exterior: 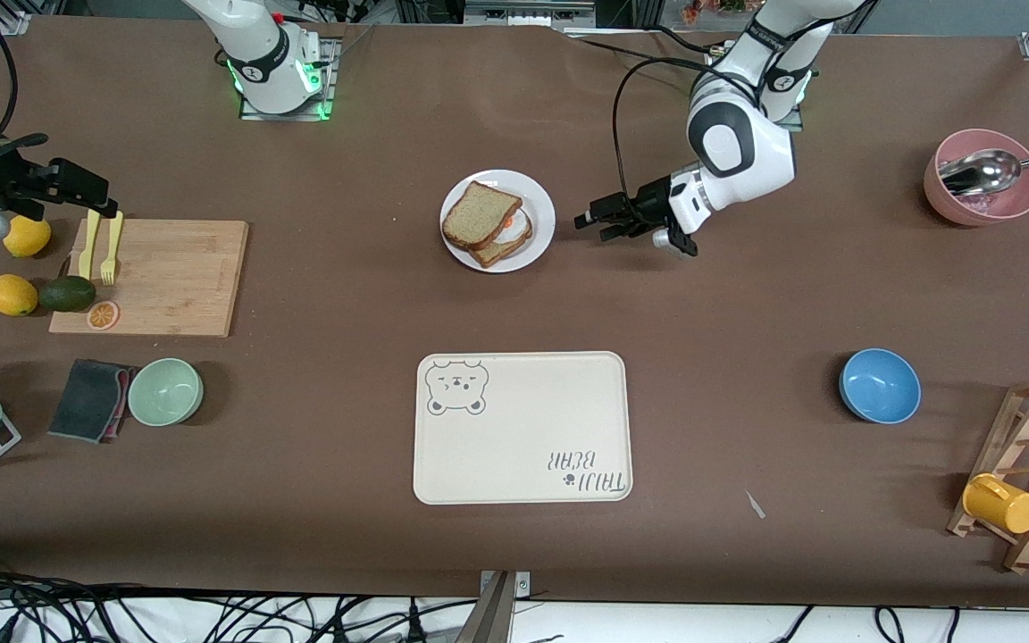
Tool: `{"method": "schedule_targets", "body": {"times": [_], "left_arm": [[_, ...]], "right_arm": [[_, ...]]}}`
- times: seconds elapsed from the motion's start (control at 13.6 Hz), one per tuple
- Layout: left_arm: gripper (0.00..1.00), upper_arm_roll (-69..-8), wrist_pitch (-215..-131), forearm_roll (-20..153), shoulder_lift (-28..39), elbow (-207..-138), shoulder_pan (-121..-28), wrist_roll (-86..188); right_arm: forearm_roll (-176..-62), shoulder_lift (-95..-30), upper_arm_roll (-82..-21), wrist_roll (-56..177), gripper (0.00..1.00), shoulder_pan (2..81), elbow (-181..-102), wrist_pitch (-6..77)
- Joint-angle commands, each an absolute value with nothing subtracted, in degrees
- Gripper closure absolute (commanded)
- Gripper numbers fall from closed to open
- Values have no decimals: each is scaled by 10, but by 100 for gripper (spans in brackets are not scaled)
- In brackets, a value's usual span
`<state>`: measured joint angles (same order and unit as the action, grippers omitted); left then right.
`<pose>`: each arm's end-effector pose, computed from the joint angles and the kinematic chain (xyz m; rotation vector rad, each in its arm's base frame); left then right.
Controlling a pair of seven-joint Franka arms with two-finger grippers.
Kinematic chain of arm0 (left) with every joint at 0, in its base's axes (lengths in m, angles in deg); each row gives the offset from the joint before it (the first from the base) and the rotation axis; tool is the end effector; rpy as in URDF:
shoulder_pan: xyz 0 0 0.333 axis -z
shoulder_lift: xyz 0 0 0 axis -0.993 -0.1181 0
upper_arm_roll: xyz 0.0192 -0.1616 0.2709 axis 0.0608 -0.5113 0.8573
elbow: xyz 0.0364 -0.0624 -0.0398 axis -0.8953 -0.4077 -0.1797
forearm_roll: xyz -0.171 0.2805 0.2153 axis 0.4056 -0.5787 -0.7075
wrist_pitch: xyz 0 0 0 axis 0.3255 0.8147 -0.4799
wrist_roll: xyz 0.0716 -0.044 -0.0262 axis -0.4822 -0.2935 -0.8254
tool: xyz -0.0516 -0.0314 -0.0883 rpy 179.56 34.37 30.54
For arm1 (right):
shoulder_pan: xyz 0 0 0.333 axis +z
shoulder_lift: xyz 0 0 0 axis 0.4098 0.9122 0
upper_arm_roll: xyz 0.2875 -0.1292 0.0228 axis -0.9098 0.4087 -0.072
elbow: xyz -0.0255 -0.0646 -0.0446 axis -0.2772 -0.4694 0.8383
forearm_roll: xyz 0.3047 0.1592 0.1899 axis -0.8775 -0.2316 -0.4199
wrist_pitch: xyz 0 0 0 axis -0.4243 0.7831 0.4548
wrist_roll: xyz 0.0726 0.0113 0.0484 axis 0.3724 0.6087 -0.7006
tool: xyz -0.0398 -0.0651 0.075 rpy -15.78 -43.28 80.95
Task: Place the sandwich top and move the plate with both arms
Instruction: 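Move the left gripper down to the rim of the white plate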
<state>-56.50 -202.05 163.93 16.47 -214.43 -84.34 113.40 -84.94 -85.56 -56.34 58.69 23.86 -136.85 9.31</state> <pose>0.3714 -0.2605 0.1964 2.1784 0.2091 -0.0010 0.5516 -0.0068 0.5872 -3.0918 -0.0463 0.1343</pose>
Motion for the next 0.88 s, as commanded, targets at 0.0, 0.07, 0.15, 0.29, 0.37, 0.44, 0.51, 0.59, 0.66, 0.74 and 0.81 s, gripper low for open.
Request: {"method": "schedule_targets", "body": {"times": [0.0,0.07,0.15,0.29,0.37,0.44,0.51,0.59,0.66,0.74,0.81], "left_arm": [[0,-589,-2028,1722,149,-2153,-844,1221],[0,-598,-2028,1743,139,-2153,-844,1246],[0,-599,-2028,1761,128,-2153,-844,1272],[0,-599,-2029,1814,103,-2152,-823,1332],[2,-599,-2034,1846,95,-2151,-809,1360],[4,-599,-2040,1869,87,-2149,-803,1383],[4,-599,-2041,1885,81,-2147,-799,1394],[4,-599,-2041,1897,78,-2145,-791,1397],[4,-598,-2041,1905,74,-2138,-781,1398],[7,-598,-2041,1913,68,-2134,-776,1398],[10,-597,-2041,1921,65,-2128,-773,1399]], "right_arm": [[-854,-858,-566,582,0,235,-1366,88],[-854,-858,-566,582,0,235,-1366,89],[-854,-858,-566,582,0,235,-1366,88],[-854,-858,-566,582,0,235,-1366,88],[-854,-858,-566,582,0,234,-1366,88],[-854,-858,-566,582,0,234,-1366,87],[-854,-858,-566,582,0,234,-1366,87],[-854,-858,-566,582,0,235,-1366,87],[-854,-858,-566,582,0,235,-1366,87],[-854,-857,-566,582,0,234,-1366,87],[-854,-858,-566,582,0,234,-1366,87]]}}
